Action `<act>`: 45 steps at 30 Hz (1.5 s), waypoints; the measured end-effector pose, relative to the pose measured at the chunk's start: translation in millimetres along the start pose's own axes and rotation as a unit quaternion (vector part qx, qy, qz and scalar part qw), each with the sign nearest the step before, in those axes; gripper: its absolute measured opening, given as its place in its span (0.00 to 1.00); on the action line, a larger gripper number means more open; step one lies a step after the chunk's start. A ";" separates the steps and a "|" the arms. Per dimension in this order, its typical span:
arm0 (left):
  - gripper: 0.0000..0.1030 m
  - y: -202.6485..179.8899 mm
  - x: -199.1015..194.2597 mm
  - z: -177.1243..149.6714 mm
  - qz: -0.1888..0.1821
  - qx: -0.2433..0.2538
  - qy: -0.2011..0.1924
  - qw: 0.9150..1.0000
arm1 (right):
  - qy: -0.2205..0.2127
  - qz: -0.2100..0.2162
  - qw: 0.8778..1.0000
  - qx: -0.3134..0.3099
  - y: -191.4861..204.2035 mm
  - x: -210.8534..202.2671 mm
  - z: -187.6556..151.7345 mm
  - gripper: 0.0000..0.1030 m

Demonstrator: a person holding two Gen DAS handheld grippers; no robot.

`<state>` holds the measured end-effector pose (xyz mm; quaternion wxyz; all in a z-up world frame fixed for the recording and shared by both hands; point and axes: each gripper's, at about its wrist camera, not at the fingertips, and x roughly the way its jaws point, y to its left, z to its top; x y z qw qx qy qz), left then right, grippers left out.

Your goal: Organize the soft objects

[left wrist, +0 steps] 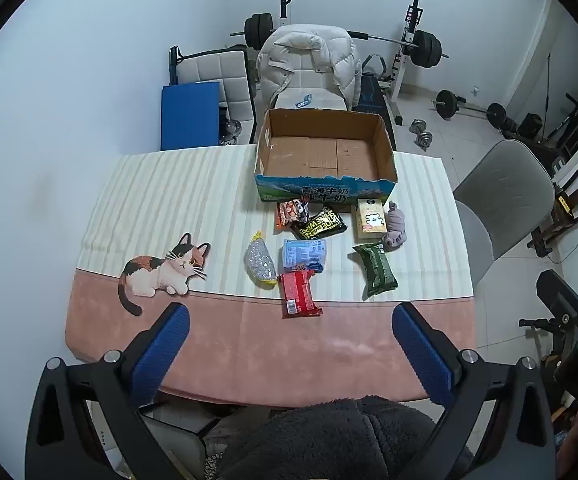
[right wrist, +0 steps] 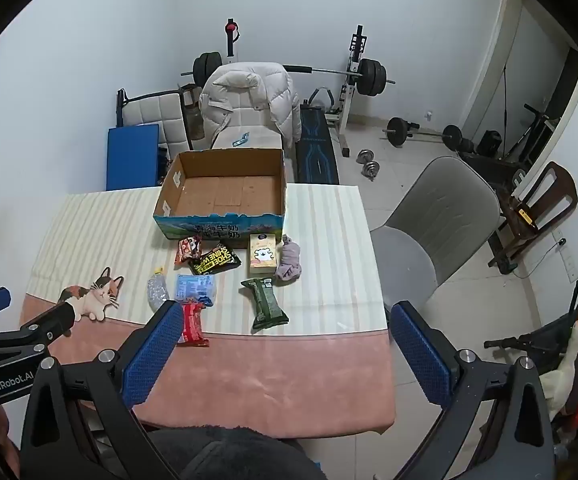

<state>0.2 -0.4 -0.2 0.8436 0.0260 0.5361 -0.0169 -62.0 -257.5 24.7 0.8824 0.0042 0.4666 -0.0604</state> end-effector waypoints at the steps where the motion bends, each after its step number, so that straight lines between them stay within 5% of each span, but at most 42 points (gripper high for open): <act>1: 1.00 0.5 0.0 -0.1 -0.006 -0.001 -0.001 1.000 | 0.002 0.000 1.000 0.000 0.1 0.1 0.0 1.00; 45: 1.00 -2.9 -18.2 -2.8 -0.008 -0.011 -0.029 0.999 | -0.028 0.005 1.000 0.005 -5.0 -26.9 -5.3 1.00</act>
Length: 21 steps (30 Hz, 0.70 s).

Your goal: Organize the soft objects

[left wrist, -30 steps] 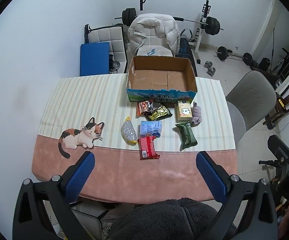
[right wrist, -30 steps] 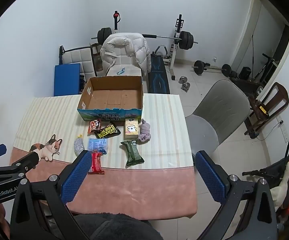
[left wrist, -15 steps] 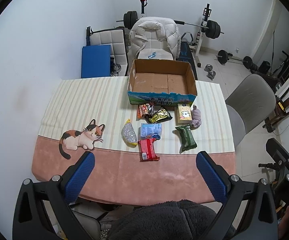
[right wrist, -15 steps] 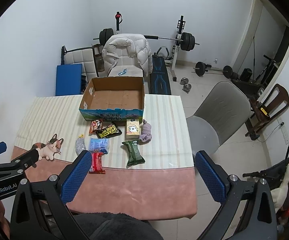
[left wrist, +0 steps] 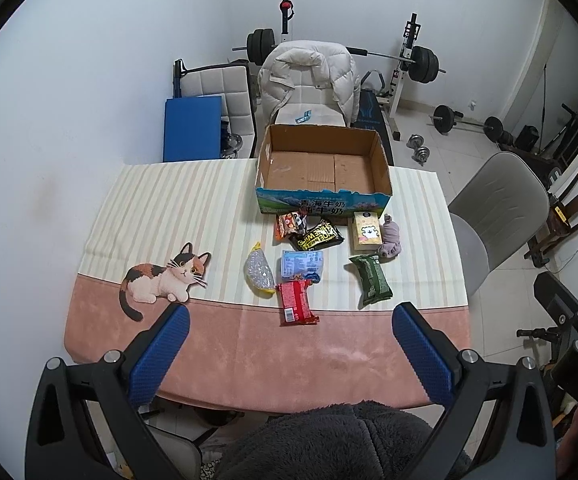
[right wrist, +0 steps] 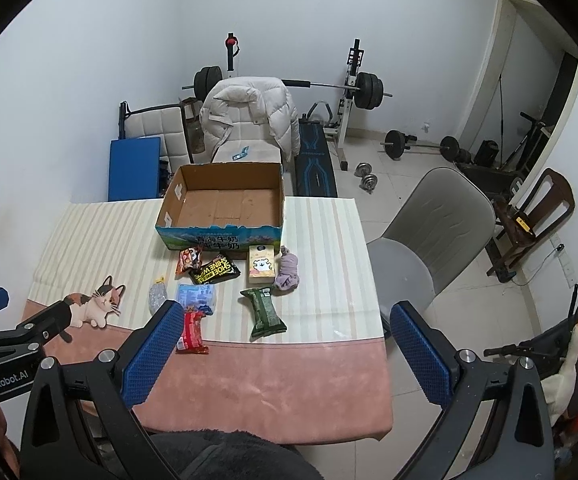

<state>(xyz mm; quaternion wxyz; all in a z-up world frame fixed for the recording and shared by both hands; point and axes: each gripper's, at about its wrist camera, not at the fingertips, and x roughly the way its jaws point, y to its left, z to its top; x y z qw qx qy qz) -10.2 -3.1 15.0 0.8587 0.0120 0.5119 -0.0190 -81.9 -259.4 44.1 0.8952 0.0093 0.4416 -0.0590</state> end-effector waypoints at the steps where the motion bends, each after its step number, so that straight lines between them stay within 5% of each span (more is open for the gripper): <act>1: 1.00 -0.7 0.3 -0.3 0.001 0.001 0.000 1.000 | 0.000 -0.001 1.000 -0.001 0.4 -0.2 0.5 1.00; 21: 1.00 1.5 -4.1 -0.7 0.000 0.000 -0.002 1.000 | -0.004 0.001 1.000 -0.002 6.3 -7.3 3.3 1.00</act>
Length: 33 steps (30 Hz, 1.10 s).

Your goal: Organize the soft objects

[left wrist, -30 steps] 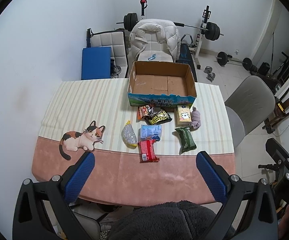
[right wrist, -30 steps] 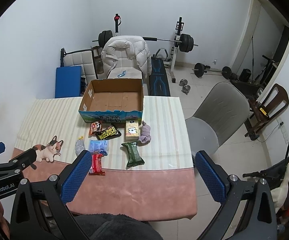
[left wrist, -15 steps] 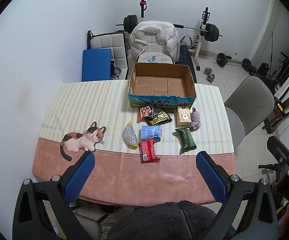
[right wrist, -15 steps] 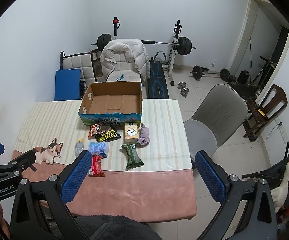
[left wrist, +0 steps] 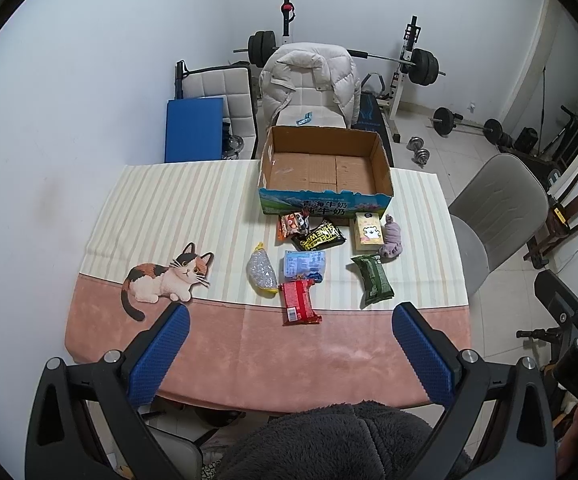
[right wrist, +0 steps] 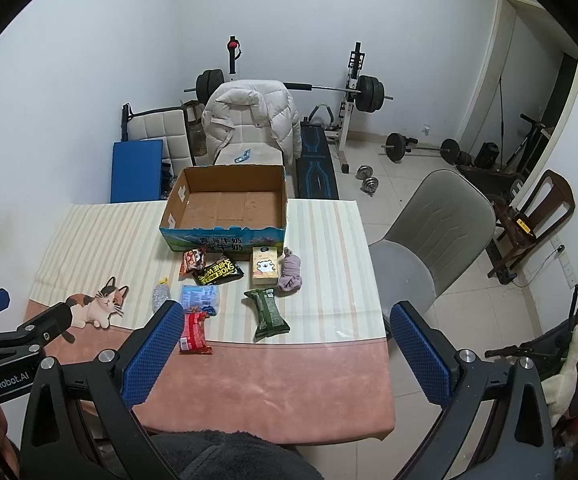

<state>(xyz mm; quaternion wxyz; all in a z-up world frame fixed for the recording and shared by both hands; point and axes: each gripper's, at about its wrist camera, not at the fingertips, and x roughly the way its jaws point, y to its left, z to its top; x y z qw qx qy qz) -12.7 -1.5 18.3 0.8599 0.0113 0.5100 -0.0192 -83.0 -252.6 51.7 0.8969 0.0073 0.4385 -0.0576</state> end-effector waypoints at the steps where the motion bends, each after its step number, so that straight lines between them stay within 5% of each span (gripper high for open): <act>1: 1.00 0.0 -0.1 0.1 0.001 0.001 0.000 1.000 | 0.000 0.001 1.000 0.000 -0.3 0.3 -0.6 1.00; 33: 1.00 5.5 1.1 8.0 0.006 -0.005 -0.015 1.000 | -0.002 0.014 1.000 0.003 -1.6 6.3 4.7 1.00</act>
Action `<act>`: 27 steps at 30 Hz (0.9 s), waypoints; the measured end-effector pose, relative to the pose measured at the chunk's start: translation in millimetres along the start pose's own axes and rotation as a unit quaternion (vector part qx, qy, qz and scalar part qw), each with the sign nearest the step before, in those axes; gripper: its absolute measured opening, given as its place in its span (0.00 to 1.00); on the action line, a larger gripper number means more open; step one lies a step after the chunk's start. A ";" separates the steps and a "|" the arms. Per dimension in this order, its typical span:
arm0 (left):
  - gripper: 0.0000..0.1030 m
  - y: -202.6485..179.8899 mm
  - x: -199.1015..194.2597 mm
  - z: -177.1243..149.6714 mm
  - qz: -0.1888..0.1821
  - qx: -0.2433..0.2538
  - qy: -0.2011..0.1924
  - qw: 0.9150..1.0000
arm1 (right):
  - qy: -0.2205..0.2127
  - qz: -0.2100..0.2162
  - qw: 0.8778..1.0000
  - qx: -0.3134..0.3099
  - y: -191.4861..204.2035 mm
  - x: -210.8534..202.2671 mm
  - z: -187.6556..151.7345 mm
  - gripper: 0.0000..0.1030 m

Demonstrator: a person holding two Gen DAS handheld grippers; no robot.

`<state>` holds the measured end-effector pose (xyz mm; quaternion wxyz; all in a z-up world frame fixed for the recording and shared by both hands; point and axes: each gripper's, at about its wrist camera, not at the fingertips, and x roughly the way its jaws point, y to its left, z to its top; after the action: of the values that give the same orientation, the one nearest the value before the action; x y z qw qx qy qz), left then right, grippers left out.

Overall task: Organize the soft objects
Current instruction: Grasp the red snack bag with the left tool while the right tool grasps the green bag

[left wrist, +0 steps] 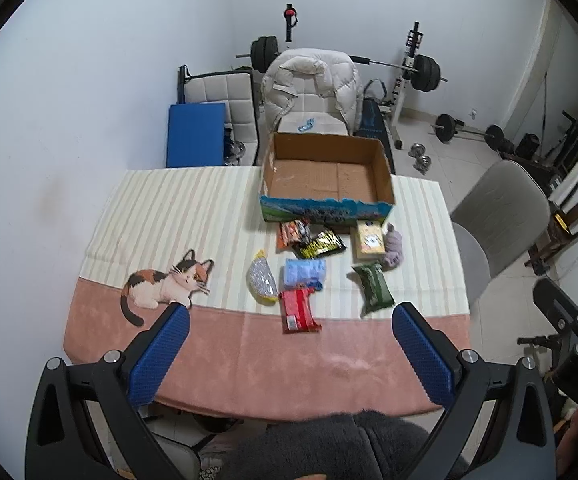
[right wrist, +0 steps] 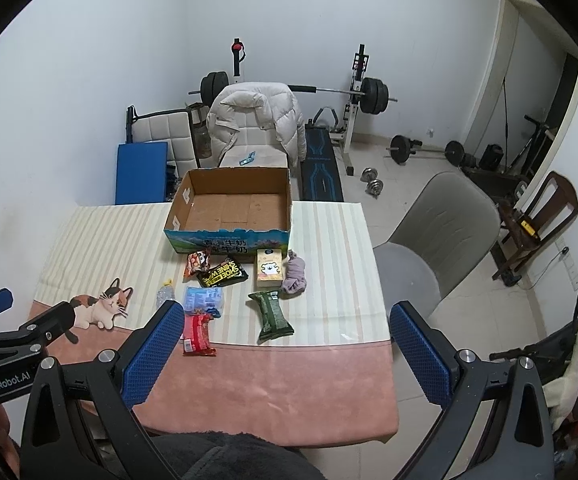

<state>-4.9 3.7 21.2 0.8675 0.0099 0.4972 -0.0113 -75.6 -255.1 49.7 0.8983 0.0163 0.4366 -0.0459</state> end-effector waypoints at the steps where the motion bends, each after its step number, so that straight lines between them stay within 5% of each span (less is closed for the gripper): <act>1: 1.00 1.3 7.2 6.0 0.004 -0.001 -0.001 1.000 | 0.000 0.002 1.000 0.002 -1.9 6.9 3.1 1.00; 6: 1.00 11.9 84.8 31.3 0.029 -0.016 0.046 0.998 | 0.035 0.019 0.999 0.002 -9.3 67.8 11.6 1.00; 10: 1.00 23.5 170.0 30.0 0.034 -0.037 0.123 0.991 | 0.092 0.035 0.995 -0.005 -13.4 155.1 13.2 1.00; 17: 0.94 15.7 312.6 -12.9 0.017 -0.058 0.255 0.965 | 0.227 0.050 0.972 -0.025 -11.7 318.9 -22.5 1.00; 27: 0.83 3.1 446.9 -63.4 -0.010 -0.097 0.361 0.927 | 0.328 0.053 0.942 -0.039 7.6 482.7 -70.4 0.91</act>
<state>166.4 4.2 -396.5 0.6257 -0.0761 0.7756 0.0328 166.6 -275.6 -373.3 0.7063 0.0184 0.7072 0.0273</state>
